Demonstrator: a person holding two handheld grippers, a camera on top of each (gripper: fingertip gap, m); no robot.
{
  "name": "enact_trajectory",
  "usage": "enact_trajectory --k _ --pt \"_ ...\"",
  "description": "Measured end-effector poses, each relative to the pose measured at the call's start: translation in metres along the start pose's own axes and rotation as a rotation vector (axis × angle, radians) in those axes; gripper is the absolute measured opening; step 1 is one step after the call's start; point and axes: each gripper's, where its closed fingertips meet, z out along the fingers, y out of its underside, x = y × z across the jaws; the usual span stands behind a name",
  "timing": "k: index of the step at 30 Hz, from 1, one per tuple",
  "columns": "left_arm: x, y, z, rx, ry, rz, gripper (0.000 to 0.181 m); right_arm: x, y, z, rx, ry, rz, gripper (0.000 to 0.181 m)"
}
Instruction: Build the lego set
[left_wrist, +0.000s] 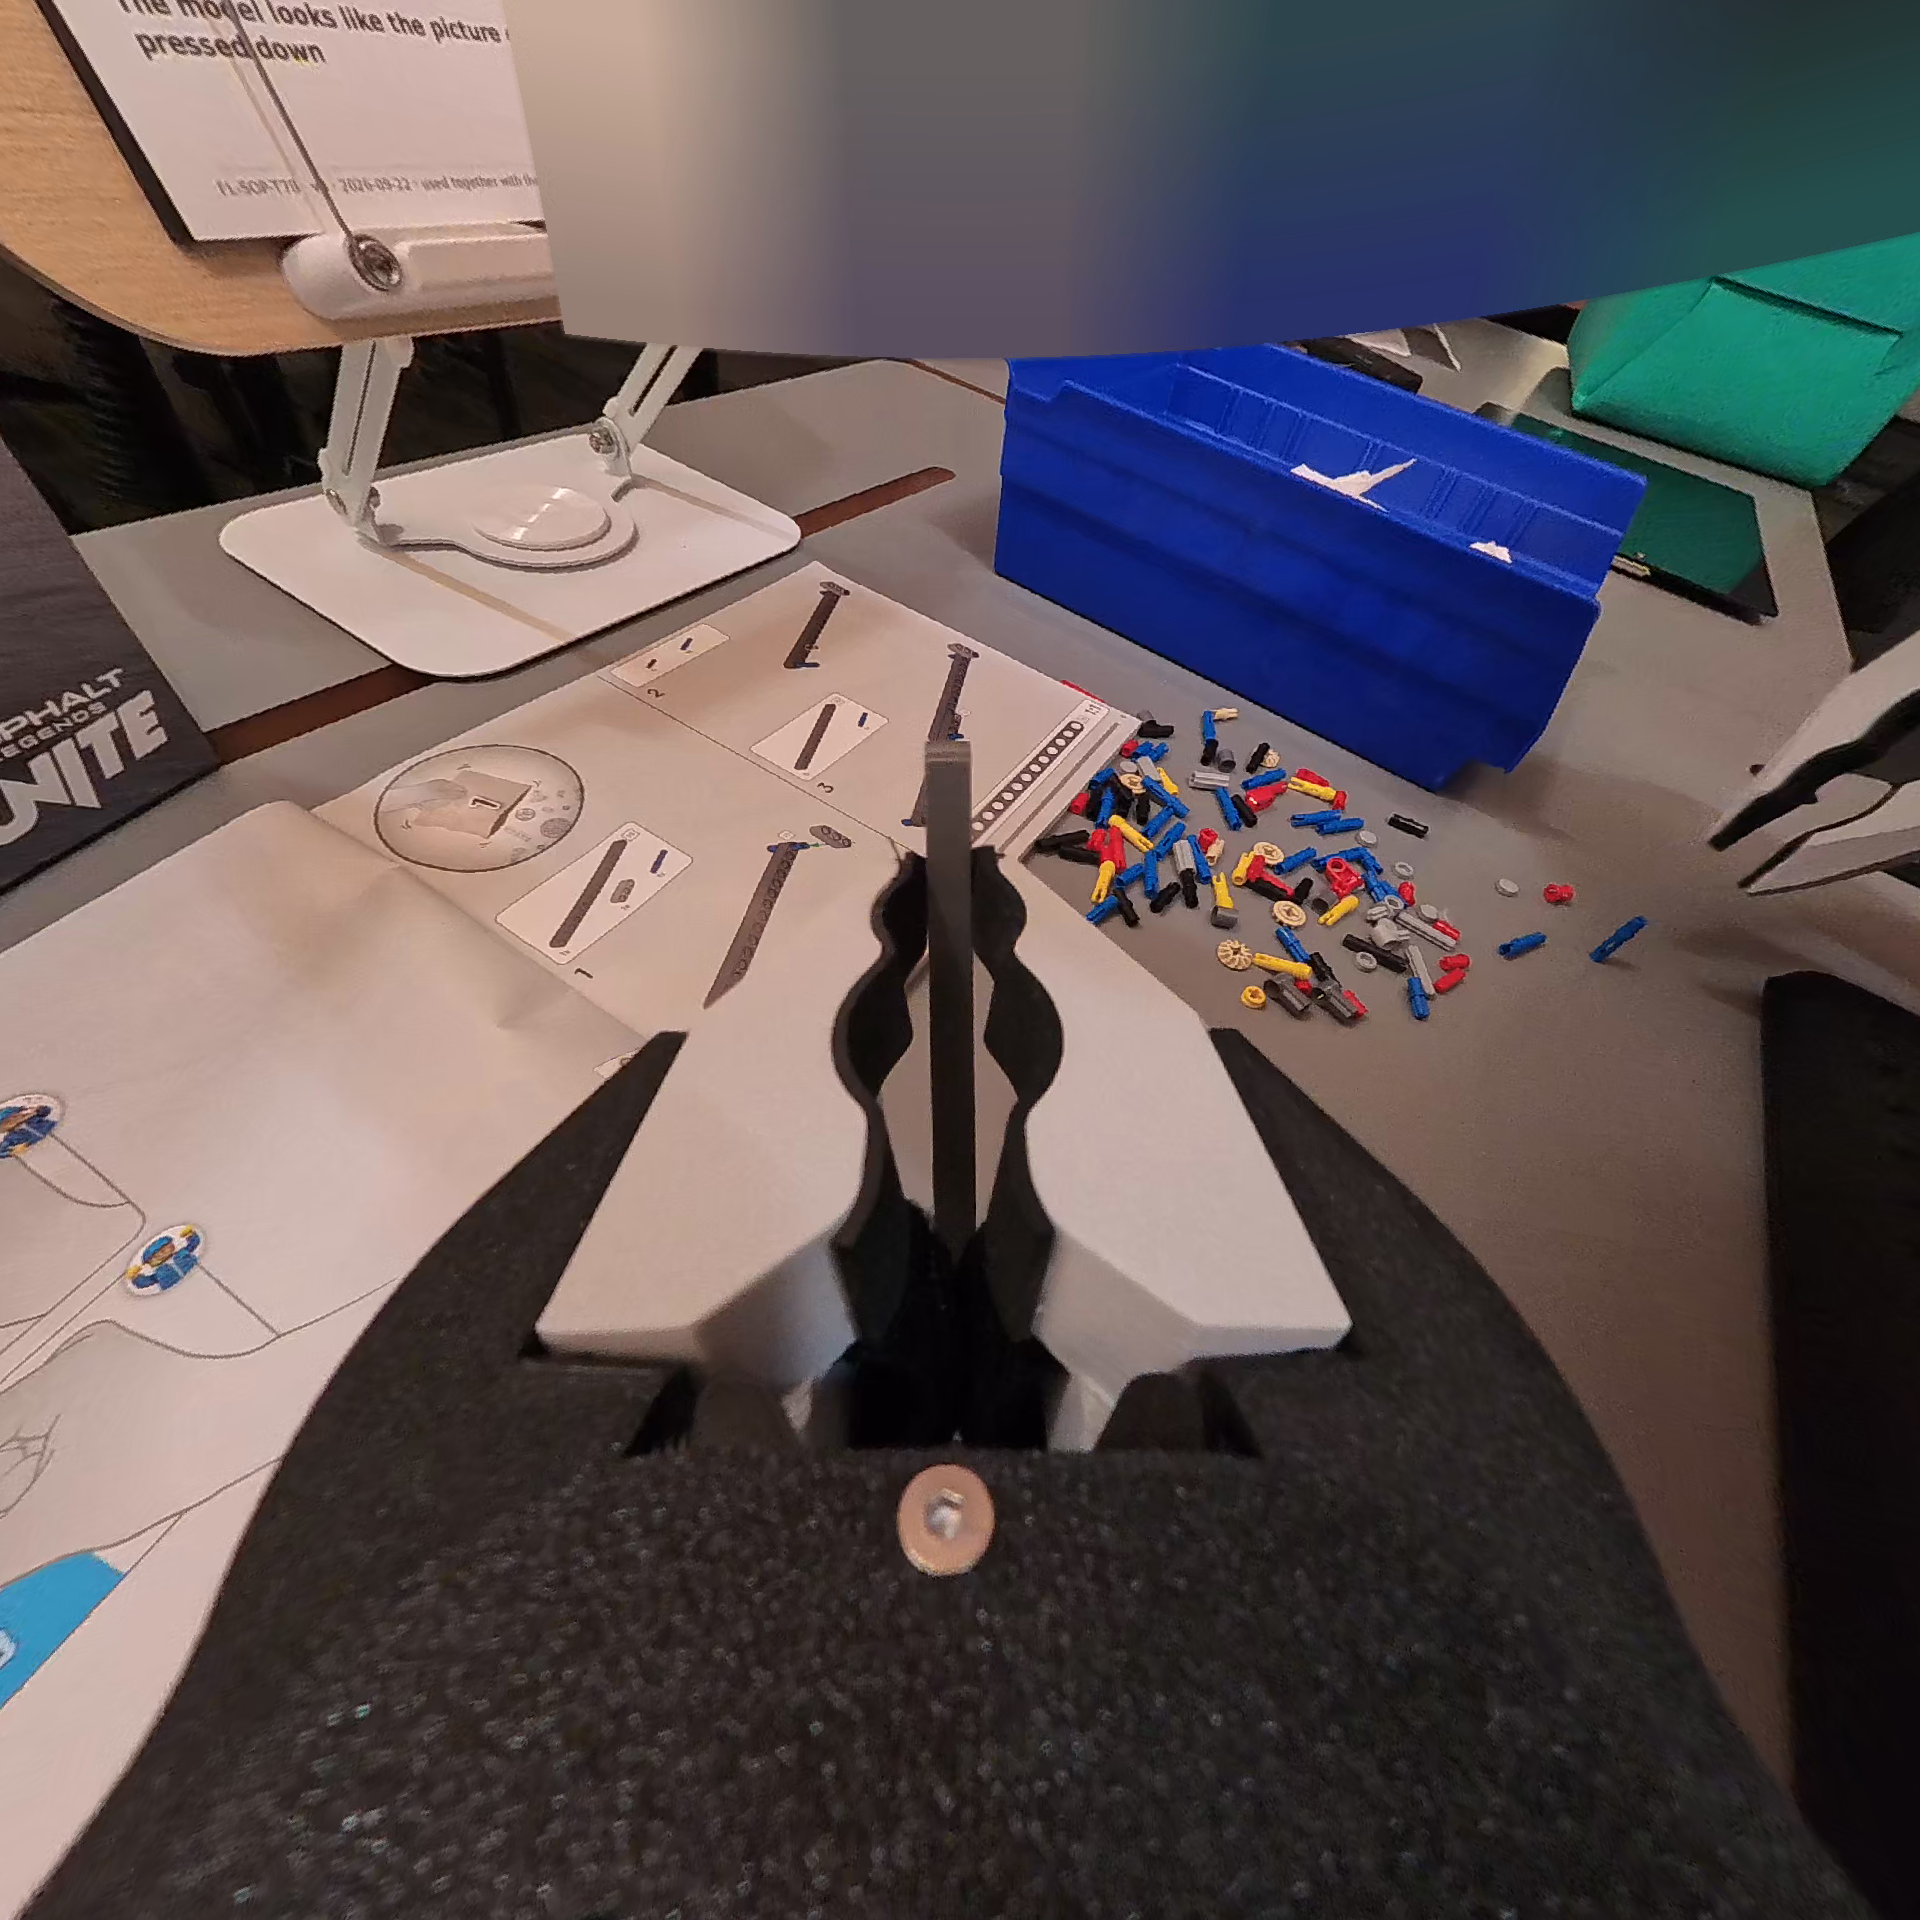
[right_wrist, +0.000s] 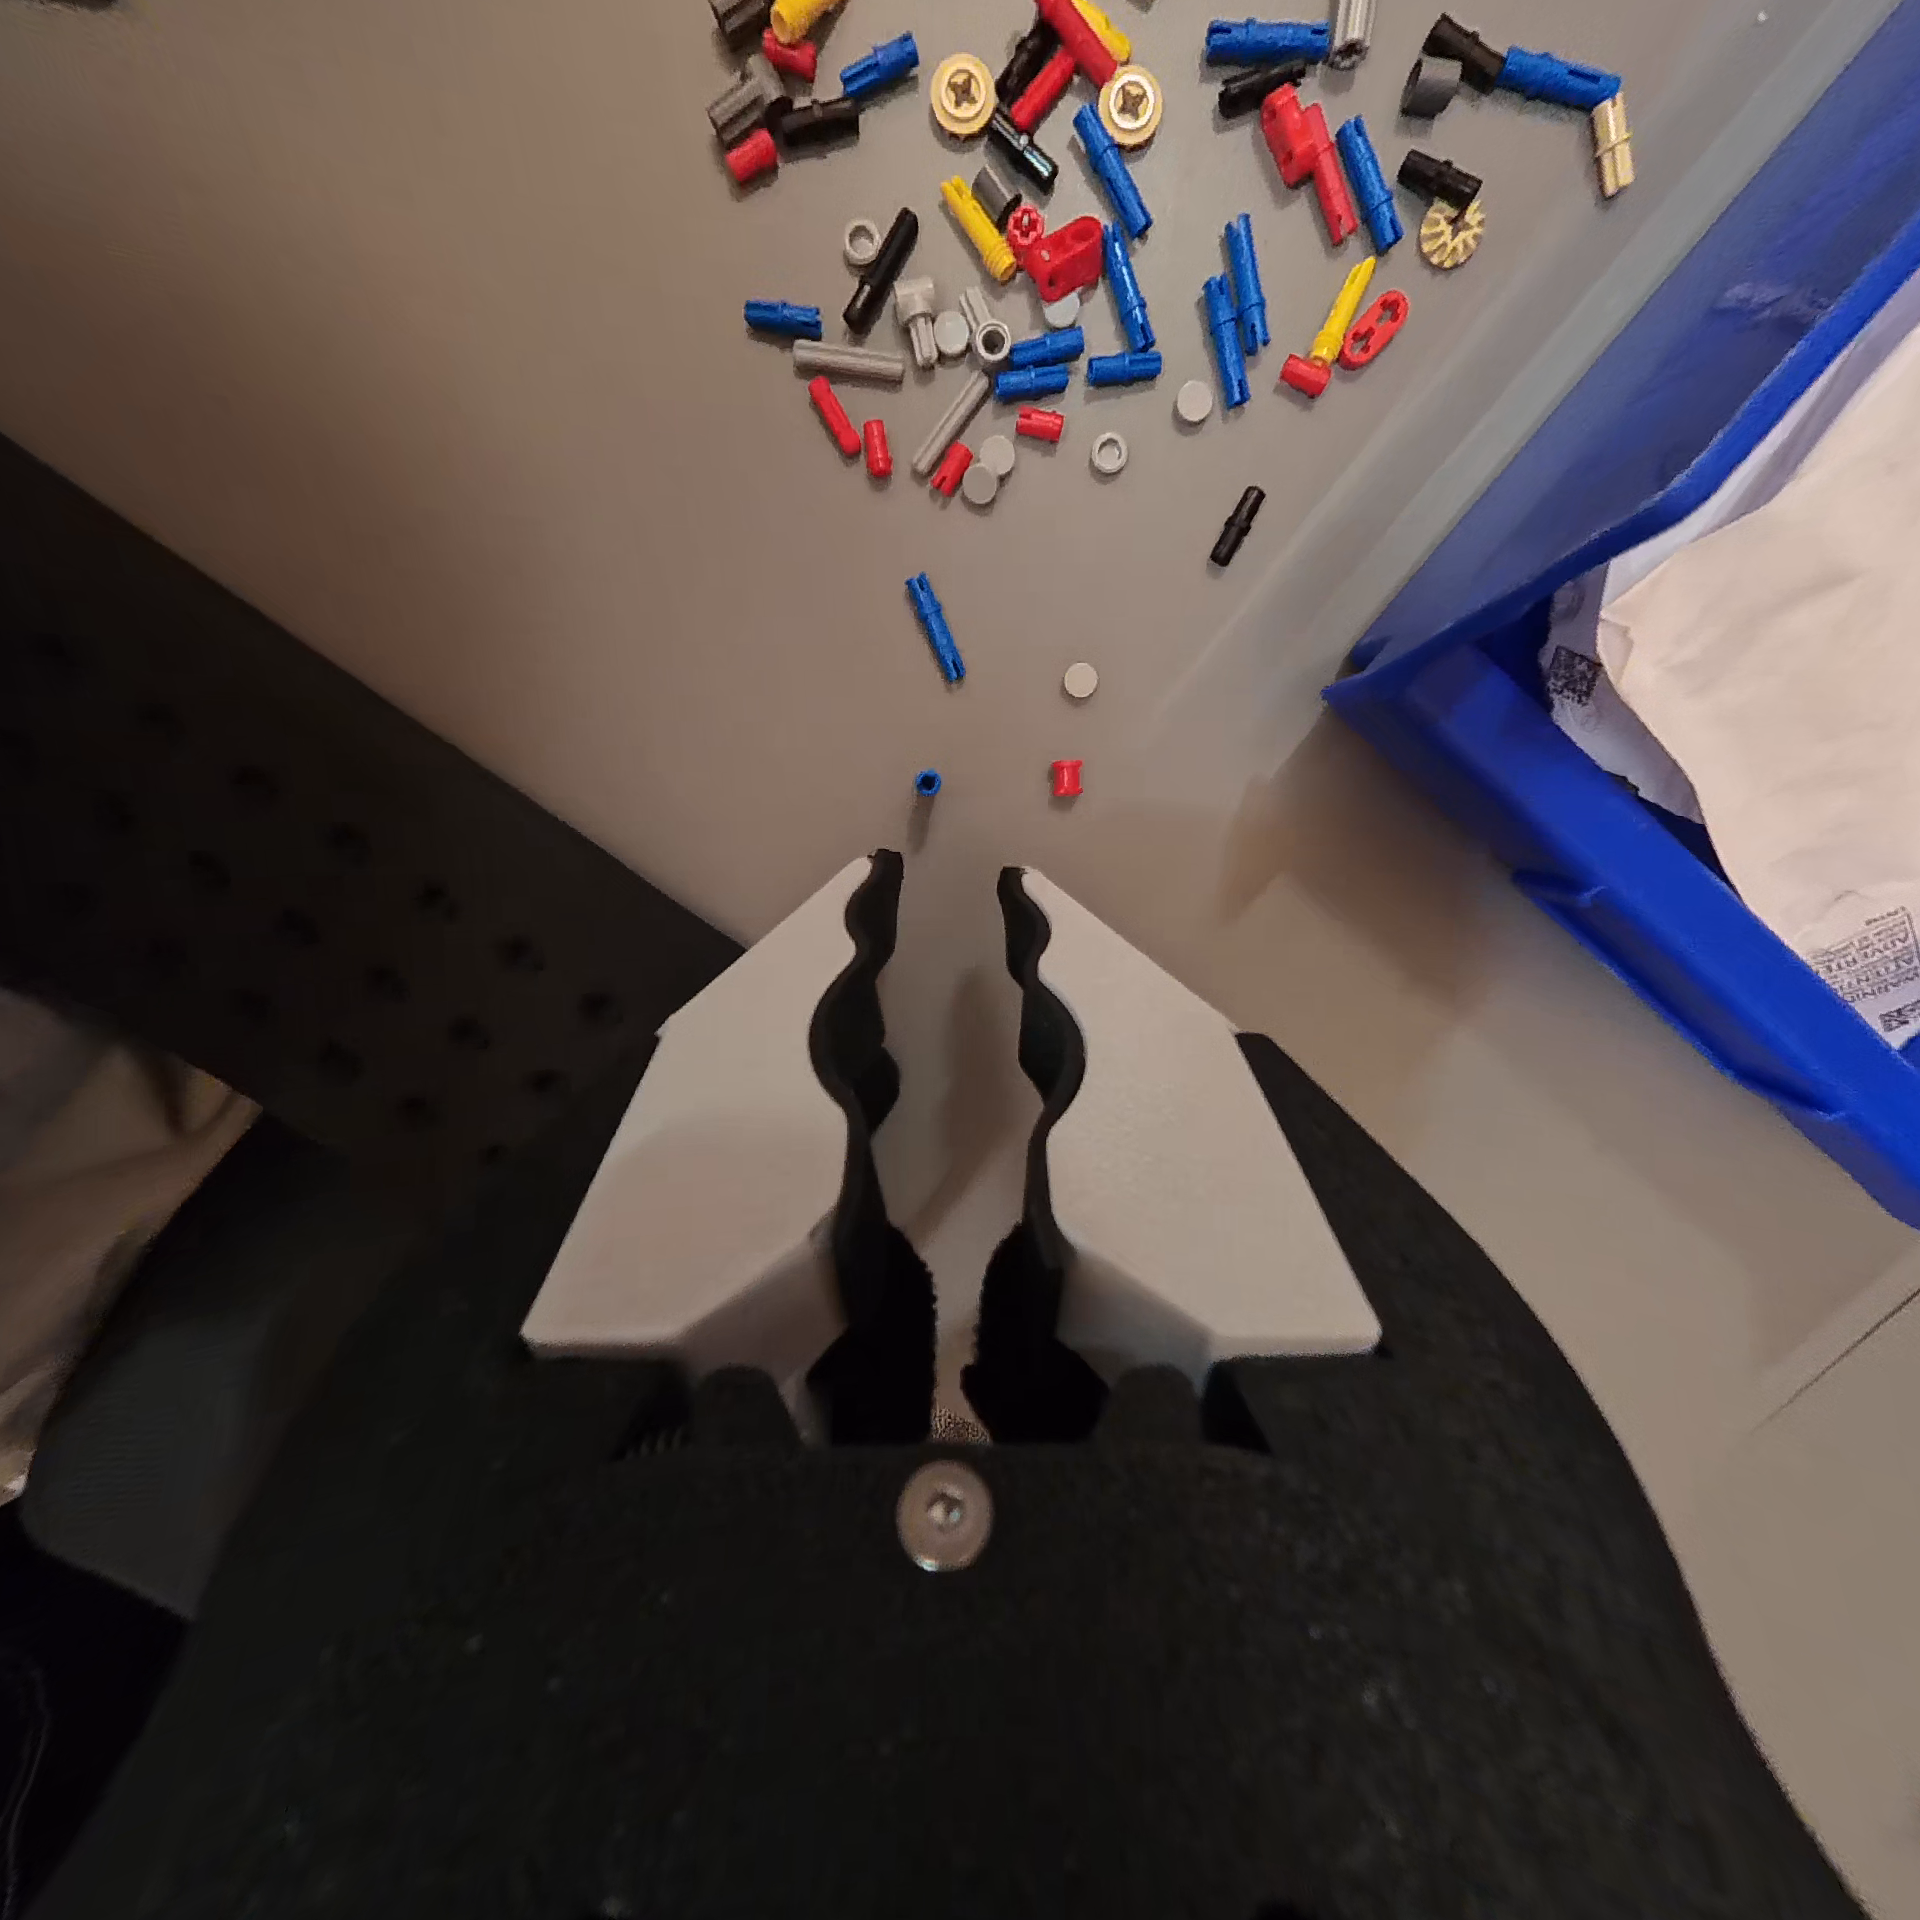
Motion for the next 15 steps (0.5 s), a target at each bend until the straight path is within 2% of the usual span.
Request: enact_trajectory --k 10,15 --pt "0.004 0.006 0.006 -0.003 -0.031 0.055 0.006 -0.011 -0.013 -0.005 0.108 0.044 0.052 0.02" --pt "0.013 -0.004 0.001 0.044 -0.034 0.095 0.006 -0.015 -0.016 -0.004 0.109 0.066 0.046 0.022"
